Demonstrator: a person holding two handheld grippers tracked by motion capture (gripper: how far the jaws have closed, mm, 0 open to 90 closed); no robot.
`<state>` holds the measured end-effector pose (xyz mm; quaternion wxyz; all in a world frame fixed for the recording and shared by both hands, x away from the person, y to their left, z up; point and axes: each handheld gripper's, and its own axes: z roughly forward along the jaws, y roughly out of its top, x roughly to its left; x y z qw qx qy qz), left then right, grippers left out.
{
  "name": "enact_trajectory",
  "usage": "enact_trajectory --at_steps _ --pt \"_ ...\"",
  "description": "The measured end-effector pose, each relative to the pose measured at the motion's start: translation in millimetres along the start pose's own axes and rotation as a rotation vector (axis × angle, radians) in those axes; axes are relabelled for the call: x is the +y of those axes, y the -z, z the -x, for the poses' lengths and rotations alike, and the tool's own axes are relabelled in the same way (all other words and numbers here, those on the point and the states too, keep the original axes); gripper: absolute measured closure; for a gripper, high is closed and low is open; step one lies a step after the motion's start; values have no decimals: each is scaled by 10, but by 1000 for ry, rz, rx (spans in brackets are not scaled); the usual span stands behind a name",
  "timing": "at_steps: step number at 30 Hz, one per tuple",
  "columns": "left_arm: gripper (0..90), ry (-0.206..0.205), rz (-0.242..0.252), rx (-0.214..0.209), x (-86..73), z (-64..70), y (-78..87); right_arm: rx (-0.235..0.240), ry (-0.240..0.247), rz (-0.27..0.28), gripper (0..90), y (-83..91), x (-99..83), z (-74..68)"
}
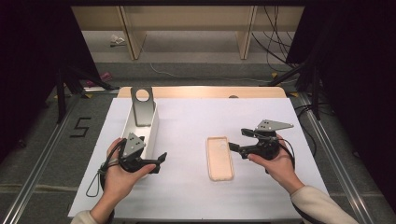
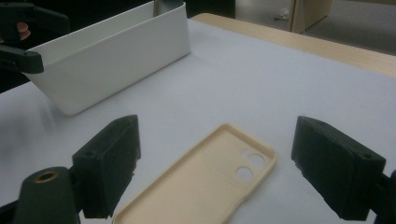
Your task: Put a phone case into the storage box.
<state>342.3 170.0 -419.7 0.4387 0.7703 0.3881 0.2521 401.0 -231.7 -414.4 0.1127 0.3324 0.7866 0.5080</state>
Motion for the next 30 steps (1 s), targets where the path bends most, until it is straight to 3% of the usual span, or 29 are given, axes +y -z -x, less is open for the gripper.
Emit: enact_trajectory --at_steps 7,10,16,22,25,30 --pt "51 -2 8 -11 -5 30 -5 3 9 -14 169 -31 1 -12" --pt "59 1 15 -16 -8 48 -10 10 24 -25 225 -50 -3 -30" --pt "73 9 5 -24 -22 66 -34 21 86 -71 530 -99 -12 -87" --pt "85 3 3 -23 -31 69 -47 30 131 -166 843 -215 -10 -199" --pt "88 3 1 -22 -35 66 -52 44 137 -223 900 -284 -33 -236" --pt "90 -2 -2 -25 -34 70 -60 77 146 -327 900 -390 -92 -309"
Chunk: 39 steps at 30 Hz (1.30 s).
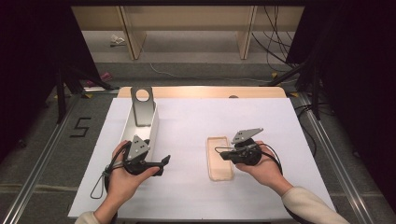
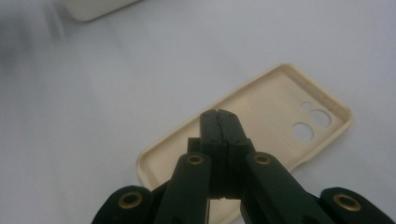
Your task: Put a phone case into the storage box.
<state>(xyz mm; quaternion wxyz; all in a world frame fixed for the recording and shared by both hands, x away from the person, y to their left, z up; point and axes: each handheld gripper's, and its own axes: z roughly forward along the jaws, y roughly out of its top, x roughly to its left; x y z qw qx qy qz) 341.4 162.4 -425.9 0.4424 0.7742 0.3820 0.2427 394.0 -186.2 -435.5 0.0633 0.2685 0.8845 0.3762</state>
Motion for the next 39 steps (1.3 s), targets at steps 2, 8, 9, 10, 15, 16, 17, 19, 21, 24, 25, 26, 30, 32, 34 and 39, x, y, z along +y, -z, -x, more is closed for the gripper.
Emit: enact_trajectory --at_steps 2,8,9,10,15,16,17,19,21,24,25,26,30,32,34,39 --pt "91 1 -2 -1 -2 2 -4 12 9 -35 900 -40 -5 -23" --pt "92 0 1 -1 4 6 0 49 39 -135 900 -115 -45 -54" --pt "93 -1 1 -1 4 6 1 51 45 -146 900 -120 -46 -66" --pt "93 0 1 -1 4 6 1 52 57 -154 900 -127 -46 -77" --pt "94 -4 0 -4 6 12 0 54 83 -243 900 -181 -81 -126" --pt "94 -3 1 -4 7 14 0 54 88 -259 900 -192 -90 -126" --pt "94 -5 1 -4 7 14 0 55 90 -274 900 -197 -97 -127" --pt "95 -3 1 -6 5 13 -3 56 93 -287 900 -204 -104 -131" --pt "95 -4 -1 -6 2 12 -8 52 99 -297 900 -211 -105 -138" --pt "95 -4 0 -6 4 13 -7 52 101 -310 900 -223 -113 -148" --pt "95 -5 -1 -6 6 13 -6 53 106 -313 900 -230 -117 -149" --pt "95 -7 0 -6 6 12 -5 55 109 -318 900 -232 -118 -150" --pt "95 -5 -1 -8 4 14 -9 58 114 -320 900 -252 -122 -172" --pt "95 -6 -1 -7 4 15 -10 56 118 -324 900 -252 -118 -180" --pt "95 -7 -2 -8 4 17 -12 57 115 -321 900 -254 -116 -185" --pt "95 -6 -2 -9 4 19 -16 64 98 -319 900 -265 -114 -203"
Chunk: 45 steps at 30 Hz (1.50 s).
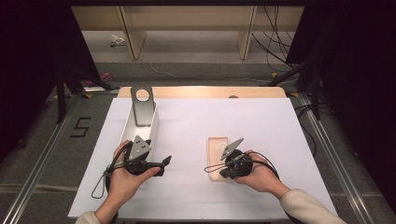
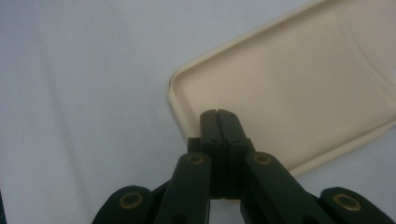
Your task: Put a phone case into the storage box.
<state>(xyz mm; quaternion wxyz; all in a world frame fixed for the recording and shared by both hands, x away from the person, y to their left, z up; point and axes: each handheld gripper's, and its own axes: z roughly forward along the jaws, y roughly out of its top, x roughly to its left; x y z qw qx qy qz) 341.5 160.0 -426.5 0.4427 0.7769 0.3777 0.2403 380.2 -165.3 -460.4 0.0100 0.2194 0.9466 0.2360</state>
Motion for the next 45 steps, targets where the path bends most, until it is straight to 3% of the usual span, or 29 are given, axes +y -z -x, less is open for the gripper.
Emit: enact_trajectory --at_steps 9,18,22,26,28,37,45 --pt "95 1 3 -2 4 6 1 4 16 6 885 -13 9 -19" --pt "97 -1 1 -10 4 13 -4 -78 81 12 607 151 61 14" --pt "98 -3 2 -11 9 18 -3 -95 123 -40 427 162 98 -31" --pt "98 -2 3 -12 7 19 -6 -103 177 -89 315 125 128 -100" --pt "99 -3 3 -13 7 21 -8 -112 217 -114 321 90 132 -121" --pt "101 -6 0 -18 7 31 -18 -172 287 -184 346 33 181 -162" --pt "101 -7 0 -18 8 34 -22 -181 312 -221 355 -24 203 -185"
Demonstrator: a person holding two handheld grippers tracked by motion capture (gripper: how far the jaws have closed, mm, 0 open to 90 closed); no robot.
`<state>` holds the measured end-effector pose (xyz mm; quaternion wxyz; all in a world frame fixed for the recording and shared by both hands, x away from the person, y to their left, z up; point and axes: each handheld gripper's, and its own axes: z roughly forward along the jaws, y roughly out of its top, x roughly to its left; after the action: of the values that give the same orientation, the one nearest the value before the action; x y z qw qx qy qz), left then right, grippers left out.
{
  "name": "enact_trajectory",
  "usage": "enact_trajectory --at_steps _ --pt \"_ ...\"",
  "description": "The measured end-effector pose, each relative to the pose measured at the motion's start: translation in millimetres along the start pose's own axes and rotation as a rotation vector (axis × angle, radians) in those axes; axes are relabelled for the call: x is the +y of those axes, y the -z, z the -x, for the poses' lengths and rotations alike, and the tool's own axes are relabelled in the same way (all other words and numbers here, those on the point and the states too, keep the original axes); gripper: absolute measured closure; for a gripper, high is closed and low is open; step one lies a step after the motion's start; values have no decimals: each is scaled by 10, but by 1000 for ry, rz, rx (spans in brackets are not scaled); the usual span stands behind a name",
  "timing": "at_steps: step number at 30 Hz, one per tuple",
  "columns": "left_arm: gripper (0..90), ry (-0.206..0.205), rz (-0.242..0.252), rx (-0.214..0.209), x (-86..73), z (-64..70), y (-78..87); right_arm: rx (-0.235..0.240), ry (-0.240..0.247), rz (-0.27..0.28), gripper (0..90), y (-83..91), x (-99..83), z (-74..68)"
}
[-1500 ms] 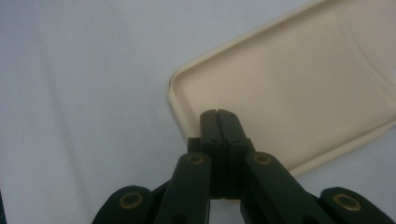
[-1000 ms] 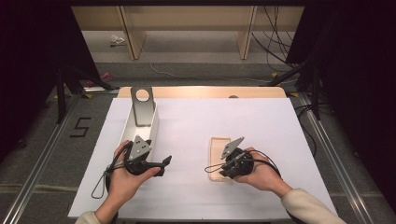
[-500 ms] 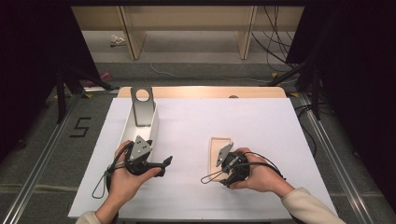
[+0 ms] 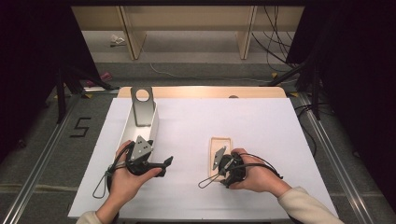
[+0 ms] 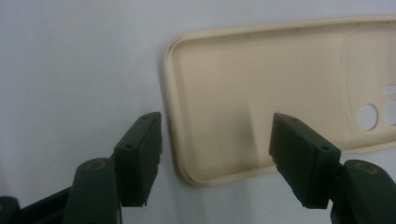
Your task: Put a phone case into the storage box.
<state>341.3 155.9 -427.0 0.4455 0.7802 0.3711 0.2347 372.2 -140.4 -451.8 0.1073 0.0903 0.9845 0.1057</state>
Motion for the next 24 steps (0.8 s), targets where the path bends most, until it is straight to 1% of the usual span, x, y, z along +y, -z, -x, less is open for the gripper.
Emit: enact_trajectory --at_steps 2,3,5,8,9,13,16,18,19,20,24 --pt "101 0 1 0 0 0 1 -2 5 -3 358 -12 13 4" --pt "101 0 1 0 0 -2 1 0 -1 -8 359 -11 20 1" --pt "101 0 0 0 -1 -3 1 5 12 -13 361 -22 33 9" --pt "101 0 0 -1 0 -3 1 9 9 -20 364 -46 47 6" --pt "101 0 1 -1 1 -3 2 11 17 -26 364 -48 54 8" --pt "101 -1 0 -1 1 -5 3 10 19 -30 367 -55 81 9" --pt "101 -1 -1 0 1 -7 3 4 37 -39 371 -67 98 13" --pt "101 -1 1 -1 2 -6 4 7 32 -42 373 -71 108 4" --pt "101 -1 1 -1 1 -6 4 8 39 -41 380 -70 114 9" --pt "101 -1 0 -1 1 -7 3 1 41 -46 381 -68 119 9" --pt "101 -1 0 -1 1 -7 3 -3 48 -53 382 -72 132 0"
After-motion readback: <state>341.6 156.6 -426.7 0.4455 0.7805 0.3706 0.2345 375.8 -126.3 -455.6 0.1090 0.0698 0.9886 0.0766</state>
